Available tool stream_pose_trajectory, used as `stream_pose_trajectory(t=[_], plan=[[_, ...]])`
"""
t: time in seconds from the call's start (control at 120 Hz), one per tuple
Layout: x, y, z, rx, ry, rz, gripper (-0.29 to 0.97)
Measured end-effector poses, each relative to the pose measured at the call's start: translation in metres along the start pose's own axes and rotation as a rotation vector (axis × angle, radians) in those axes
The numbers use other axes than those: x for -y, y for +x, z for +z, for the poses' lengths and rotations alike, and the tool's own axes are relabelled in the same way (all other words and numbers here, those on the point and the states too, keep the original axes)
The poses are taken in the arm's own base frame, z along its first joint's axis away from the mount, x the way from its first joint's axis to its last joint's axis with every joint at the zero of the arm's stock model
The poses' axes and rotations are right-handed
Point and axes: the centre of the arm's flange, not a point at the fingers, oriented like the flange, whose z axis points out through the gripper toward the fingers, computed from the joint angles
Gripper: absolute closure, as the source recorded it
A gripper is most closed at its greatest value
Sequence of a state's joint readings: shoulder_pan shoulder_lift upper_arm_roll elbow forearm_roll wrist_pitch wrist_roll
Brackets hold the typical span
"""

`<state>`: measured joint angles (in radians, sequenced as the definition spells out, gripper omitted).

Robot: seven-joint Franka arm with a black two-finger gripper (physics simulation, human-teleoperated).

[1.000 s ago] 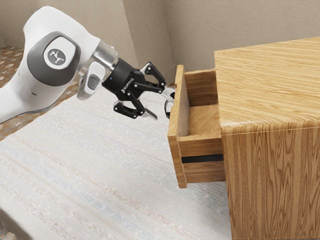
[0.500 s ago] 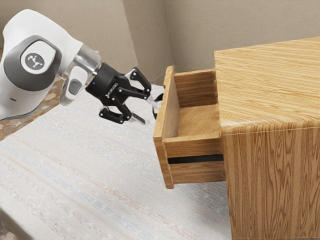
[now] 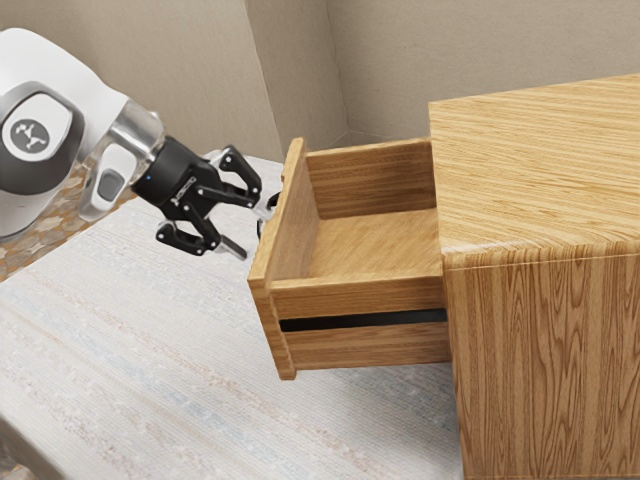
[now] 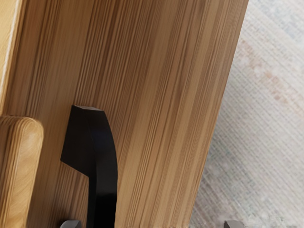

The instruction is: Pull the drawer handle with one arm to open the drawer

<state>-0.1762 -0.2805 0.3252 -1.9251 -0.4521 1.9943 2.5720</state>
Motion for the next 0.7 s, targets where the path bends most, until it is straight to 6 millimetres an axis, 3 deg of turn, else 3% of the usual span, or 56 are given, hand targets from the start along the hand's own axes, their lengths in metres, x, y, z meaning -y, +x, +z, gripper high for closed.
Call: stream_pose_trajectory(t=[0.217,0.7], plan=[[-0.014,-0.003,-0.02,0.026,-0.002,0.011,0.45],[-0.043,-0.021,-0.032,0.032,-0.001,-0.031,0.29]])
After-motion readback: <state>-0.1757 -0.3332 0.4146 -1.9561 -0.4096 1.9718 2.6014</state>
